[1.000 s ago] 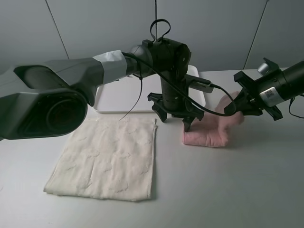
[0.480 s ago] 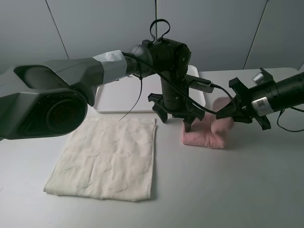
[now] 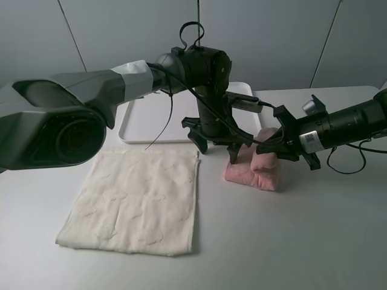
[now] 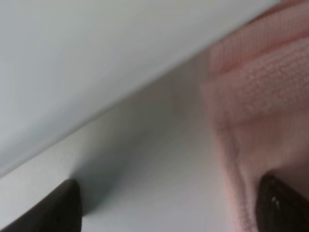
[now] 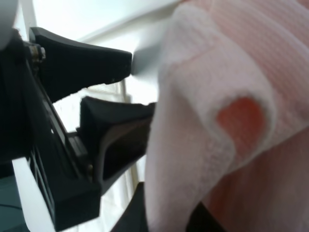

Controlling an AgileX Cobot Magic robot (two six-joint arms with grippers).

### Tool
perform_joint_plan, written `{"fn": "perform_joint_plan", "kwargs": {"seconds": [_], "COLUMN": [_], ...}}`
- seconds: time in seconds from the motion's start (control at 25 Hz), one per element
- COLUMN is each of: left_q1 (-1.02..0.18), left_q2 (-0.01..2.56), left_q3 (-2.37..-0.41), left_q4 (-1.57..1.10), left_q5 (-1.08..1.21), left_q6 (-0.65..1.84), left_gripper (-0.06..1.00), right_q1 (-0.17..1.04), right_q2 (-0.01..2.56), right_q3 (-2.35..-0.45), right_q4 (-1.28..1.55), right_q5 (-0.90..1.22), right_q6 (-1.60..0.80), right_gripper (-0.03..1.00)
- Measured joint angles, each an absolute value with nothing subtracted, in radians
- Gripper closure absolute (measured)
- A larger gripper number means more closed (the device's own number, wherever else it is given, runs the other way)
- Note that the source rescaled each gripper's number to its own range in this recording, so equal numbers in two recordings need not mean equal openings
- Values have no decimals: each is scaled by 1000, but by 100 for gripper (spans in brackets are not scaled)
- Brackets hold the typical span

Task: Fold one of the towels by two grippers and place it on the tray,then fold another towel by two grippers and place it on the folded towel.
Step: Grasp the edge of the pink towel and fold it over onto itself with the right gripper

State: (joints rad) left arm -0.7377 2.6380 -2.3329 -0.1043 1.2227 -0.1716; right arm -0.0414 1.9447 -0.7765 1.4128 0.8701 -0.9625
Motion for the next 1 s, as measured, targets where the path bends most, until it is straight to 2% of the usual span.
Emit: {"fn": "perform_joint_plan", "kwargs": {"seconds": [0.24, 0.6, 0.68, 0.76, 0.84, 0.92, 1.0], "left_q1": [-682, -639, -633, -627, -620, -611, -599], "left_q2": [2638, 2595, 2579, 2563, 2555, 2551, 2549], "left_q3": [-2333, -2333, -2333, -2333, -2333, -2333, -2333], "left_q4": [-263, -283, -285, -285, -282, -273, -268], "left_q5": [1223, 1221, 1221, 1221, 1221, 1221, 1221], "left_q6": [-133, -87, -76, -56, -39, -35, -31], "left_gripper": [-1, -1, -1, -1, -1, -1, -1], "right_q1": [-41, -38, -23, -1, 22, 41, 46], "right_q2": [1945, 1945, 1945, 1945, 1945, 1945, 1945], "right_q3": [-776, -776, -776, -775, -775, -775, -775], "right_q4": [1419, 1422, 1446, 1504, 1562, 1598, 1607], "right_q5": [865, 849, 843, 843, 862, 884, 895], "right_q6": [-978, -987, -992, -1007, -1024, -1041, -1054], "right_gripper": [91, 89, 78, 58, 44, 39, 38]}}
